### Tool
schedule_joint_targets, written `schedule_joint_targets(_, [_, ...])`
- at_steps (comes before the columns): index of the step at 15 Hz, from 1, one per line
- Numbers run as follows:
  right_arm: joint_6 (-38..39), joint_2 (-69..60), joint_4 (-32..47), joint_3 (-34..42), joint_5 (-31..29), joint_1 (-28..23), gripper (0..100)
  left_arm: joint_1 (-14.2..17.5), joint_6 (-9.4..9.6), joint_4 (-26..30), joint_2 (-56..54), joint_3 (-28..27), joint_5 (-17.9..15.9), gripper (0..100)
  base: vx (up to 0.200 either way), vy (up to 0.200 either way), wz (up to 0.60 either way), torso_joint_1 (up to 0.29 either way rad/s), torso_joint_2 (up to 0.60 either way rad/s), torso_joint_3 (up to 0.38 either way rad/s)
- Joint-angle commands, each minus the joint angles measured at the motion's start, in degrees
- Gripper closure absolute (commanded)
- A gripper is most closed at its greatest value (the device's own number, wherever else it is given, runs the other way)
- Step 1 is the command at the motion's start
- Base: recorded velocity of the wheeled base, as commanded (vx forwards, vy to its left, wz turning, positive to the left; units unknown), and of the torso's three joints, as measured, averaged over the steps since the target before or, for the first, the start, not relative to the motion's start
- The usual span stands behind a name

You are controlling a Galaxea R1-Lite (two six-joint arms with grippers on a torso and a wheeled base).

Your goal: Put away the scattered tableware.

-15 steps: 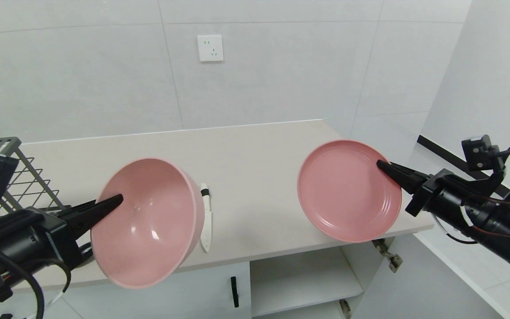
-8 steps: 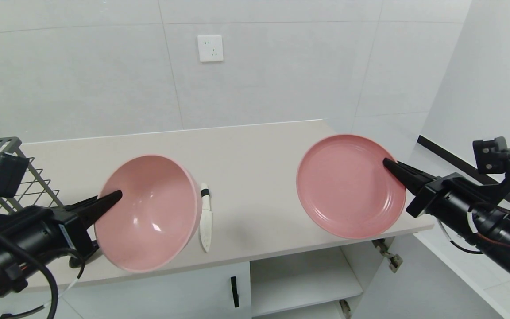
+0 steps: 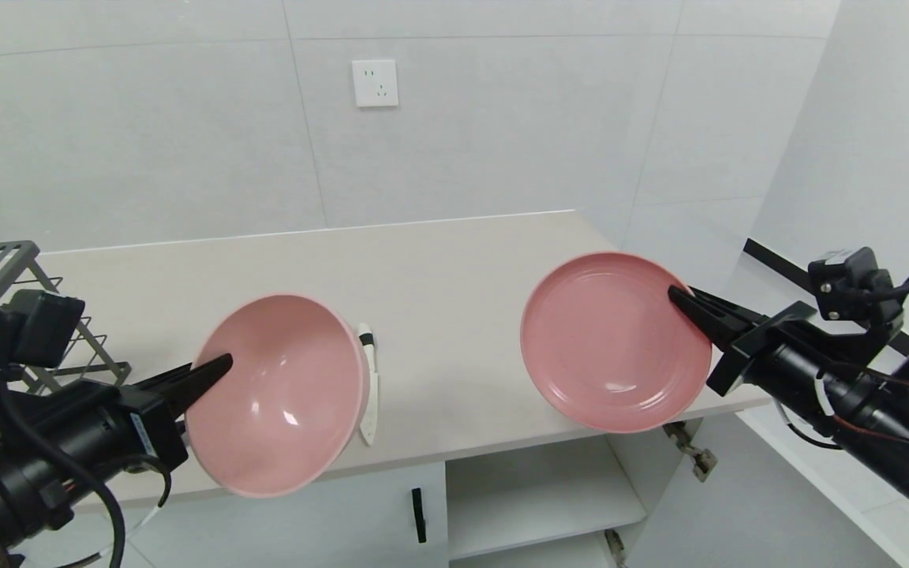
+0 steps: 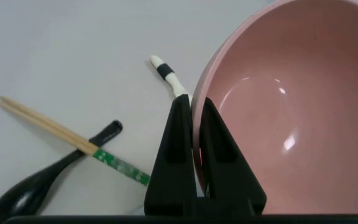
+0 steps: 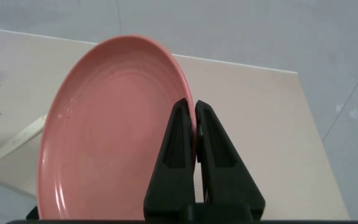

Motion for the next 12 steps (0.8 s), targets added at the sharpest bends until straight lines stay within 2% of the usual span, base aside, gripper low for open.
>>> schedule_joint_targets(1, [0.0, 0.4, -0.1, 0.1, 0.1, 0.2, 100, -0.1, 0.16, -0.6, 0.8, 0.6, -0.2, 100, 0.0, 0.0, 0.0, 0.0, 0.0, 0.0])
schedule_joint_targets(2, [0.0, 0.3, -0.1, 0.0, 0.1, 0.2, 100, -0.5, 0.33, -1.6, 1.2, 0.9, -0.2, 100, 0.0, 0.0, 0.0, 0.0, 0.0, 0.0])
schedule_joint_targets(3, [-0.1, 0.1, -0.1, 0.4, 0.1, 0.2, 100, -1.5, 2.09, -3.3, 1.8, 1.8, -0.1, 100, 0.0, 0.0, 0.0, 0.0, 0.0, 0.0])
schedule_joint_targets(6, [0.1, -1.1, -0.1, 1.0, 0.0, 0.2, 100, -4.3, 8.68, -15.7, 3.6, 6.7, 0.0, 100, 0.0, 0.0, 0.0, 0.0, 0.0, 0.0])
schedule_joint_targets(7, [0.5, -2.4, -0.1, 5.8, -0.1, 0.1, 100, -4.5, 10.88, -19.0, 4.7, 7.8, 0.1, 100, 0.0, 0.0, 0.0, 0.0, 0.0, 0.0])
schedule_joint_targets(8, [0.6, -2.6, -0.1, 6.1, -0.1, 0.1, 100, -4.5, 10.97, -19.0, 4.9, 7.8, 0.0, 100, 0.0, 0.0, 0.0, 0.0, 0.0, 0.0])
schedule_joint_targets(9, [2.1, -3.8, -0.1, 8.6, 0.1, 0.3, 100, -4.0, 12.11, -22.9, 8.6, 8.7, 0.0, 100, 0.0, 0.0, 0.0, 0.0, 0.0, 0.0])
schedule_joint_targets(10, [2.1, -4.2, -0.1, 8.1, 0.1, 0.6, 100, -4.4, 12.2, -24.1, 9.8, 9.2, 0.1, 100, 0.0, 0.0, 0.0, 0.0, 0.0, 0.0])
schedule_joint_targets(11, [2.2, -5.1, -0.1, 7.8, 0.0, 0.6, 100, -5.2, 14.31, -26.6, 12.1, 10.9, 1.8, 100, 0.0, 0.0, 0.0, 0.0, 0.0, 0.0])
schedule_joint_targets(12, [2.2, -5.2, -0.1, 7.9, 0.0, 0.7, 100, -5.0, 15.19, -28.5, 13.4, 11.2, 3.0, 100, 0.0, 0.0, 0.0, 0.0, 0.0, 0.0])
